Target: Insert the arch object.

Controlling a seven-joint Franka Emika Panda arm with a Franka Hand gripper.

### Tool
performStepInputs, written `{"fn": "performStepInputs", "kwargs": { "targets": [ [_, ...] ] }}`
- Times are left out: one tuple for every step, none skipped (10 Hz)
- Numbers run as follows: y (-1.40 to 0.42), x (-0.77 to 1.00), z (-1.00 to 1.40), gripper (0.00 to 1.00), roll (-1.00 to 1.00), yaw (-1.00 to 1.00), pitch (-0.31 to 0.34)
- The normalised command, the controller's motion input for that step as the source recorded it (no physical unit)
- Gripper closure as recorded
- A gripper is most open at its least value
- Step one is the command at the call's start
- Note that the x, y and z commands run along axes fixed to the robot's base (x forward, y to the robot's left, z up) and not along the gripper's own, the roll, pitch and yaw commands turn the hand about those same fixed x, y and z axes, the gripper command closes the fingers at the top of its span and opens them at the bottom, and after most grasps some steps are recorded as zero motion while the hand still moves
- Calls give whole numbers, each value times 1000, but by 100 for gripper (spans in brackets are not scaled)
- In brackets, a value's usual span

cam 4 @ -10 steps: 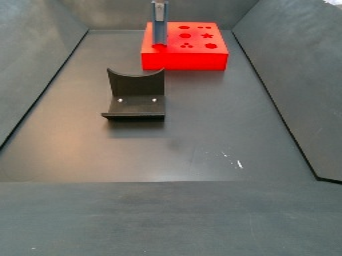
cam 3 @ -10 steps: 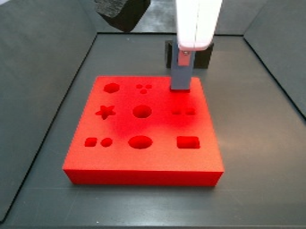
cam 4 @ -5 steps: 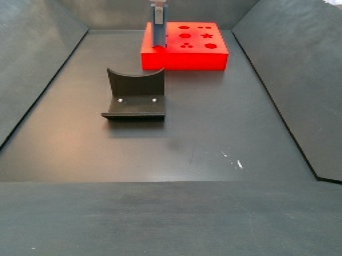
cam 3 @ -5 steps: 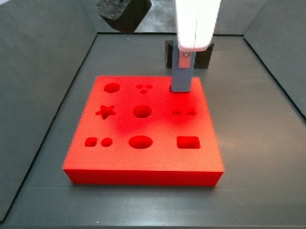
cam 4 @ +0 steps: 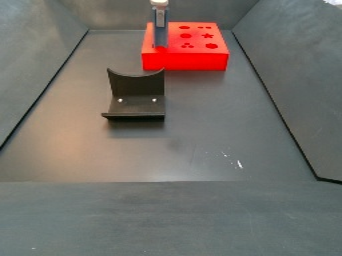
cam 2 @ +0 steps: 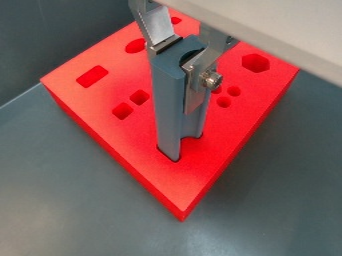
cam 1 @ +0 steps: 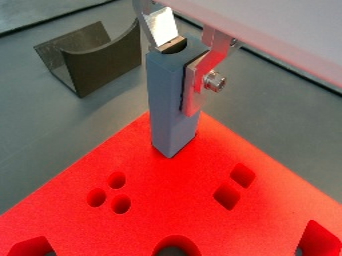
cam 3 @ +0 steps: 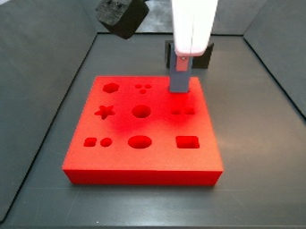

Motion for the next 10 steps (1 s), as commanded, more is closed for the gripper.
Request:
{"fn": "performStepInputs", "kwargs": {
  "targets": [
    [-129, 69, -354, 100, 109, 0, 19],
    [-111, 26, -471, 100, 174, 0, 37],
    [-77, 0, -560, 100, 193, 0, 40],
    [-86, 66, -609, 100, 200, 0, 70],
    [-71, 60, -634, 100, 199, 0, 79],
    [-86, 63, -669, 100, 196, 0, 77],
    [-71, 94, -691, 100, 177, 0, 90],
    [-71, 134, -697, 100, 147, 0, 90],
    [-49, 46, -494, 100, 79, -9, 41],
    [0, 0, 0, 100, 0, 0, 0]
  ]
}}
